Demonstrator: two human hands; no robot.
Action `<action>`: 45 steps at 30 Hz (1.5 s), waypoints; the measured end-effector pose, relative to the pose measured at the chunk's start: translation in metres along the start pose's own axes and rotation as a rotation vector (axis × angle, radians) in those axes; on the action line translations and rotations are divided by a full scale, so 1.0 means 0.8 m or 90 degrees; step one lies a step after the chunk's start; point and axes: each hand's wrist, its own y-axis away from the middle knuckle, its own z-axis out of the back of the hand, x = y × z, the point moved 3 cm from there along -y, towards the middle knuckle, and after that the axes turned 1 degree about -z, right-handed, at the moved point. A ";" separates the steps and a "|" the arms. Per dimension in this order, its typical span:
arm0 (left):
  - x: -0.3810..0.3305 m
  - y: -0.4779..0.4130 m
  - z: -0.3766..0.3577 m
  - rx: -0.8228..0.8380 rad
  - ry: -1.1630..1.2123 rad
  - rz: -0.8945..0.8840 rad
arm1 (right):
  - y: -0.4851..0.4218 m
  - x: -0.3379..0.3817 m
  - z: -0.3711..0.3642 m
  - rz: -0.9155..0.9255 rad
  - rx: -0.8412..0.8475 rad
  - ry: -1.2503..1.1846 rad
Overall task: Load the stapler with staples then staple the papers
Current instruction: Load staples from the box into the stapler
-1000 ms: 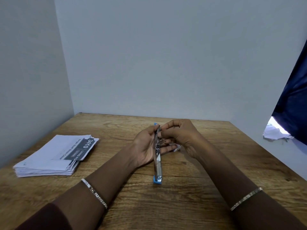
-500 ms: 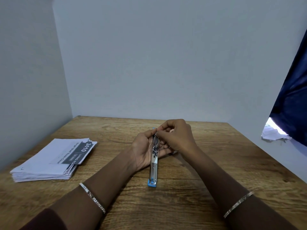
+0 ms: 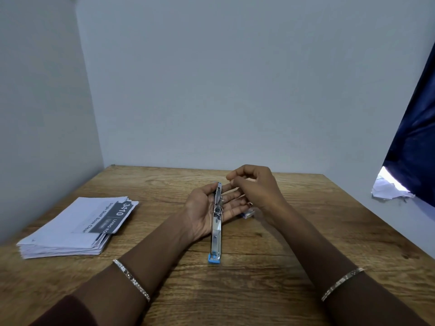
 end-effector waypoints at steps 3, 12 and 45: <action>-0.005 -0.001 0.005 -0.013 0.023 -0.017 | 0.003 0.009 -0.004 0.018 0.185 0.005; -0.010 0.001 0.005 0.015 0.046 -0.024 | 0.003 0.004 -0.008 0.079 0.281 -0.003; -0.056 0.004 0.017 -0.033 0.060 -0.212 | 0.027 0.005 -0.054 0.441 0.204 0.412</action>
